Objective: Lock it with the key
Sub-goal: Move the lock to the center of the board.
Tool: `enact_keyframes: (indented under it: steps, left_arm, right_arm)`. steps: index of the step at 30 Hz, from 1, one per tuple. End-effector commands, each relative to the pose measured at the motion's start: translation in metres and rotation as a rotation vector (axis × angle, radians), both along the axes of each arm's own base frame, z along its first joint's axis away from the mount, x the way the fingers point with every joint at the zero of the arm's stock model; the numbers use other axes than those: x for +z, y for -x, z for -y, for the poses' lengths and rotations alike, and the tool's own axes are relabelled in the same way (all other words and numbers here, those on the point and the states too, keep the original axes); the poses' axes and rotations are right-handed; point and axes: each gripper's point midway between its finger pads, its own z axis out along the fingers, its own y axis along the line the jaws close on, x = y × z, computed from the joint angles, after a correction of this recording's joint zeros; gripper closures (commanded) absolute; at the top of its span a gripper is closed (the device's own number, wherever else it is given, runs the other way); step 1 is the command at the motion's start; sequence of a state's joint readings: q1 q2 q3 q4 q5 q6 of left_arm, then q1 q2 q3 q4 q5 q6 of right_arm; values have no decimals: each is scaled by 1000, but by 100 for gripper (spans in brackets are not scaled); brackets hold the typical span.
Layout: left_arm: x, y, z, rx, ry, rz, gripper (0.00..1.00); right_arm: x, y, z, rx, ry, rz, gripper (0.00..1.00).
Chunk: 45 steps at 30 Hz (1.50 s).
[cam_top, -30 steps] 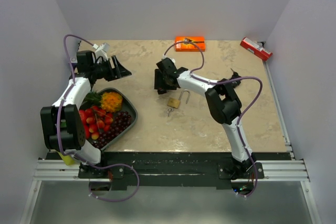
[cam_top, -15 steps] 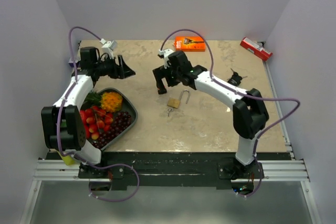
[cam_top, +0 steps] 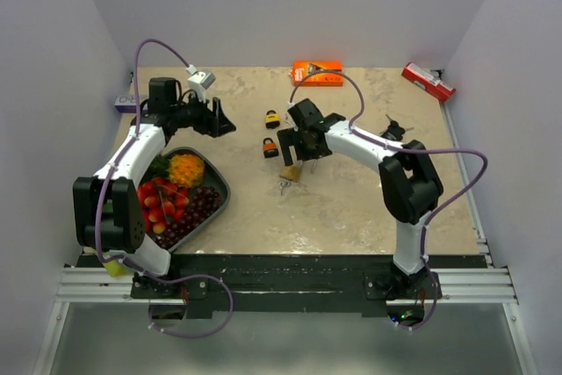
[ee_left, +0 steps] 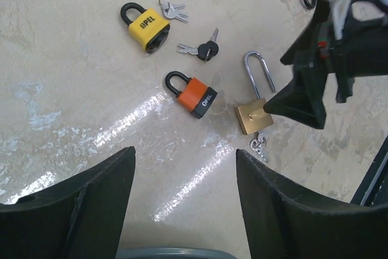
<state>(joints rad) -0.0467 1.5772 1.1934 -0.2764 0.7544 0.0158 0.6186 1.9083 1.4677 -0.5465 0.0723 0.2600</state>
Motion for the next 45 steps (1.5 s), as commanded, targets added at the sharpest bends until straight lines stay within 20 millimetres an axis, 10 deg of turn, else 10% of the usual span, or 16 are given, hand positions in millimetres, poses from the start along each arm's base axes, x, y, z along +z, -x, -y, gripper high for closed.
enact_keyframes:
  steps: [1,23,29,37,45]
  left_arm:
    - [17,-13,-5,28,-9,66,28]
    - [19,2,-47,124,-18,62,28]
    - [17,1,-52,140,-26,61,29]
    - [18,1,-54,142,-23,64,29]
    - [21,-6,-46,98,14,87,30]
  right_arm:
    - [-6,8,2,-223,5,-90,1]
    - [-34,20,-40,-321,89,-69,1]
    - [-61,27,-26,-338,203,-69,4]
    - [-73,28,8,-328,265,-100,37]
    - [-73,48,56,26,225,-237,53]
